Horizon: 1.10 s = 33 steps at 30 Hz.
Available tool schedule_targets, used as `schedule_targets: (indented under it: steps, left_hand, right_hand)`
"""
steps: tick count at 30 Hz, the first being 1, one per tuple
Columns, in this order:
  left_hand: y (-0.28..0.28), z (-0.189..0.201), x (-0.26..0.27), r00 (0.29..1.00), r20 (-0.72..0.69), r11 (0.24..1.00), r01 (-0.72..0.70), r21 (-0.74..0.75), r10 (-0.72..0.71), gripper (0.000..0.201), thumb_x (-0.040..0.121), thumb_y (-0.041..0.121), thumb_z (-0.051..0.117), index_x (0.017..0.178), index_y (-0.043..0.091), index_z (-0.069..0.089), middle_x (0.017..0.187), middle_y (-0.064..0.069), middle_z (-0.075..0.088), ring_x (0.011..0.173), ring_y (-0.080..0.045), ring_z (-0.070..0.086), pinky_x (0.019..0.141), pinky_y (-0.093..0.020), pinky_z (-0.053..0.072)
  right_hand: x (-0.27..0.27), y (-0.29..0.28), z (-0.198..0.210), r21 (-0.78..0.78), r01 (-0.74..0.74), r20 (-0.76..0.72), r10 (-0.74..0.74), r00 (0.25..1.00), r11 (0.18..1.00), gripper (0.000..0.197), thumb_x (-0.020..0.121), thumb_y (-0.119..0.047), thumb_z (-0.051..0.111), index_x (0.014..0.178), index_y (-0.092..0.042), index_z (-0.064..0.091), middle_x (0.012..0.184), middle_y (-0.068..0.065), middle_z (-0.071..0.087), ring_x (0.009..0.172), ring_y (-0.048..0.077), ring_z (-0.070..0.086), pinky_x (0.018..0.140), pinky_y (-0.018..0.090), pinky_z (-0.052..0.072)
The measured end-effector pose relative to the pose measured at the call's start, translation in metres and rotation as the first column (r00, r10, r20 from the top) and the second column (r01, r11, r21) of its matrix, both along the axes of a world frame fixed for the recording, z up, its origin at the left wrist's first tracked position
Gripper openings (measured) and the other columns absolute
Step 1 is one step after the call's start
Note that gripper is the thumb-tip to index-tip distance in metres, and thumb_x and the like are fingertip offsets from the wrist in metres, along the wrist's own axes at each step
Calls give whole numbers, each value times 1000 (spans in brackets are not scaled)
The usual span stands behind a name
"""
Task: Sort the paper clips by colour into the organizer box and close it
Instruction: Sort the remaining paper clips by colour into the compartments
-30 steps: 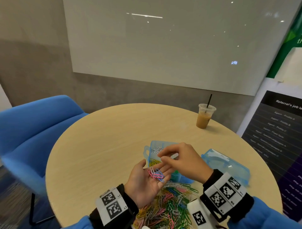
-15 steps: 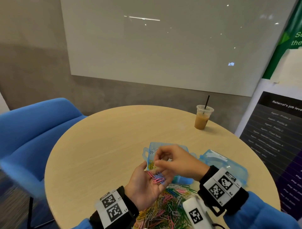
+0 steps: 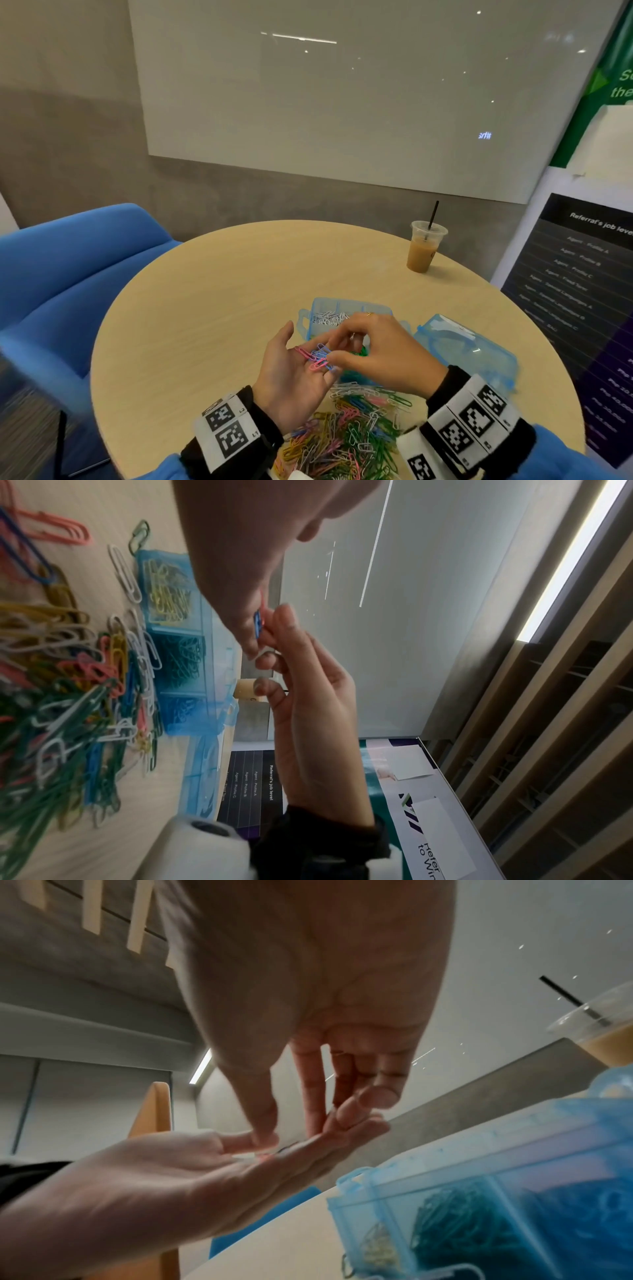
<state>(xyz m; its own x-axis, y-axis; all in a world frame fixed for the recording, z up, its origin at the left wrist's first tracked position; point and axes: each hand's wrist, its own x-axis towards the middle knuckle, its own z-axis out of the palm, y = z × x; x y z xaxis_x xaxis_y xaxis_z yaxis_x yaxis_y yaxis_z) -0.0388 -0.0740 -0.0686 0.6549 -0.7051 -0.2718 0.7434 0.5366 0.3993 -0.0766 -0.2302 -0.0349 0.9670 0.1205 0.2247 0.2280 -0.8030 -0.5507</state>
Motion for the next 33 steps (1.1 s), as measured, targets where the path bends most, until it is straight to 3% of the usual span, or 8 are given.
schedule_targets:
  steps: [3, 7, 12, 15, 19, 25, 29, 33]
  left_hand:
    - [-1, 4, -4, 1000, 2, 999, 2, -35, -2, 78, 99, 52, 30, 120, -19, 57, 131, -29, 53, 83, -35, 69, 62, -34, 59]
    - [-1, 1, -5, 999, -29, 999, -27, -35, 26, 75, 100, 49, 32, 124, -20, 52, 132, -26, 49, 119, -31, 48, 102, -32, 41]
    - [-1, 1, -7, 999, -36, 998, -27, -48, 25, 68, 101, 41, 30, 122, -18, 55, 124, -26, 59, 107, -31, 58, 86, -33, 55]
    - [-2, 1, -6, 996, -82, 996, -44, -78, 37, 63, 104, 38, 29, 125, -17, 51, 125, -31, 59, 115, -33, 58, 83, -51, 51]
    - [-3, 0, -4, 995, -79, 997, -60, -52, 56, 64, 104, 39, 28, 125, -16, 51, 127, -32, 57, 115, -34, 59, 81, -52, 52]
    - [-3, 5, -6, 996, -69, 995, -67, -70, 62, 73, 103, 45, 26, 116, -19, 60, 127, -33, 57, 108, -36, 62, 91, -40, 52]
    - [-4, 7, -10, 997, -65, 996, -36, -87, 30, 73, 102, 47, 29, 124, -18, 53, 113, -29, 61, 83, -33, 68, 60, -36, 61]
    - [-4, 4, -10, 997, -75, 996, -31, -79, 25, 76, 103, 48, 26, 120, -20, 56, 121, -29, 59, 100, -34, 60, 83, -41, 54]
  right_hand:
    - [-4, 6, -2, -3, 18, -5, -18, 1000, 1000, 22, 81, -41, 74, 89, -20, 73, 87, -8, 65, 77, 5, 59, 72, 19, 49]
    - [-4, 15, -4, -5, -3, 33, 3, 999, 1000, 17, 80, -34, 77, 83, -17, 73, 81, -6, 66, 72, 5, 57, 64, 16, 44]
    - [-5, 20, 0, 76, 1, -3, -1, 1000, 997, 9, 86, -25, 70, 81, -18, 71, 76, 1, 69, 62, 5, 56, 59, 14, 41]
    - [-5, 20, 4, 208, 27, -20, -24, 1000, 978, 12, 88, -25, 70, 87, -13, 74, 79, 2, 72, 70, 7, 65, 68, 21, 53]
    - [-9, 24, 9, 323, -38, -96, 73, 993, 946, 16, 89, -30, 69, 94, -16, 76, 88, 2, 75, 81, 13, 71, 80, 33, 57]
    - [-6, 22, 12, 32, 47, 22, -47, 999, 998, 8, 84, -21, 71, 81, -16, 75, 72, -12, 63, 71, -1, 58, 64, 15, 45]
    - [-6, 25, 8, -45, 49, -4, -49, 999, 998, 14, 82, -24, 75, 70, -22, 67, 79, -2, 69, 73, 7, 62, 65, 15, 47]
    - [-1, 19, 3, 60, 85, -24, -83, 996, 995, 7, 82, -24, 74, 79, -19, 77, 78, -1, 73, 70, 10, 64, 66, 22, 53]
